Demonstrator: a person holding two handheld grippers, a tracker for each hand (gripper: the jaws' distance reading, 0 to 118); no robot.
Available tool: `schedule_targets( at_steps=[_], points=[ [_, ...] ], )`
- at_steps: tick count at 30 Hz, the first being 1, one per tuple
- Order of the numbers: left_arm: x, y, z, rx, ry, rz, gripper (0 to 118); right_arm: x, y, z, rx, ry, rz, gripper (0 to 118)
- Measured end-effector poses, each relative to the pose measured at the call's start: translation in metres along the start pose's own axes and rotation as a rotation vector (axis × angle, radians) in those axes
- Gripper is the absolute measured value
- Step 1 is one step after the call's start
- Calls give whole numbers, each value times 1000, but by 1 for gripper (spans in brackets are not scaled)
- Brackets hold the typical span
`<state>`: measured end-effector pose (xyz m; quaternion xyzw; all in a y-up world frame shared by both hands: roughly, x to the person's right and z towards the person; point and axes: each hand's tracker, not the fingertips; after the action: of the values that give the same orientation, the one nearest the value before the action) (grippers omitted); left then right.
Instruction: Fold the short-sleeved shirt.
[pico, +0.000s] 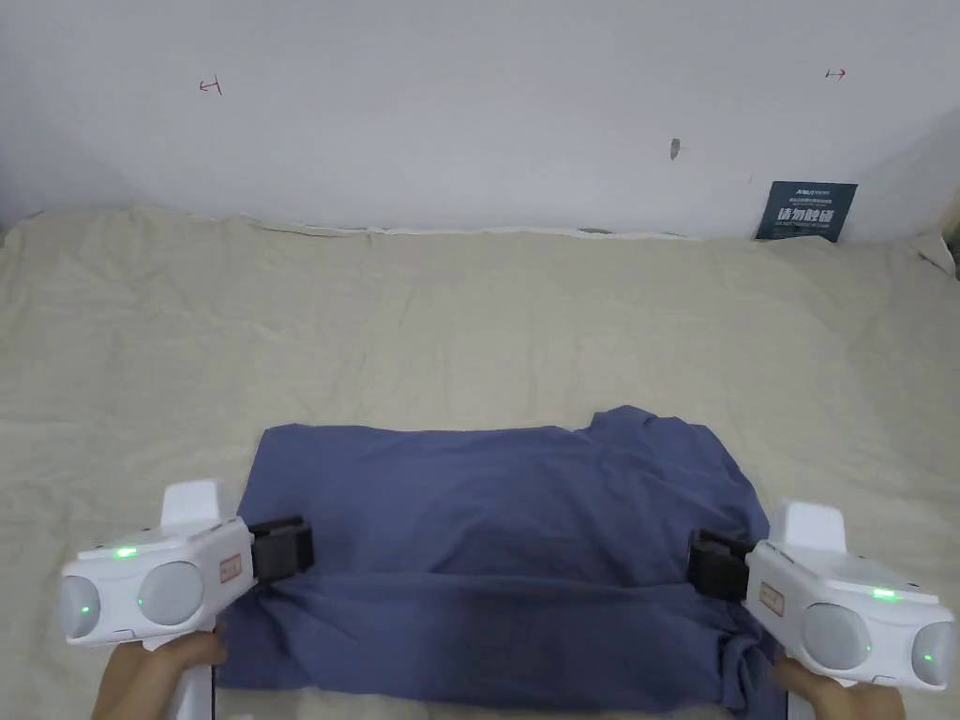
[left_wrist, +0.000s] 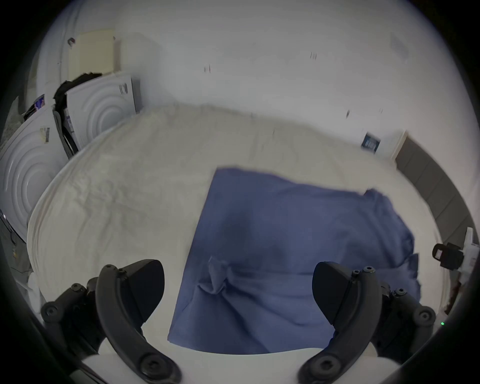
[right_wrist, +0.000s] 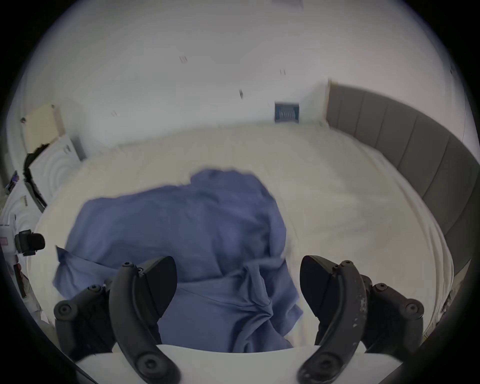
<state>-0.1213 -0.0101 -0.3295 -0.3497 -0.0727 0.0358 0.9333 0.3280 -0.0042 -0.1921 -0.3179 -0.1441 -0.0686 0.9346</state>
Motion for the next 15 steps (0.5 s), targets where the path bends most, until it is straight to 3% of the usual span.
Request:
schedule_targets(
  at_steps=[4, 10, 12, 13, 15],
  points=[
    [15, 3, 67, 201, -19, -6, 116, -11, 3, 68, 227, 2, 36, 100],
    [29, -23, 121, 456, 23, -62, 113, -24, -14, 128, 385, -48, 59, 100],
    [34, -33, 130, 471, 34, -96, 94, -26, -22, 140, 404, -58, 63, 84],
    [36, -37, 131, 465, 42, -107, 78, -27, -25, 145, 405, -59, 68, 68],
    [37, -46, 133, 460, 36, -120, 18, -26, -30, 151, 406, -56, 68, 18]
  ],
)
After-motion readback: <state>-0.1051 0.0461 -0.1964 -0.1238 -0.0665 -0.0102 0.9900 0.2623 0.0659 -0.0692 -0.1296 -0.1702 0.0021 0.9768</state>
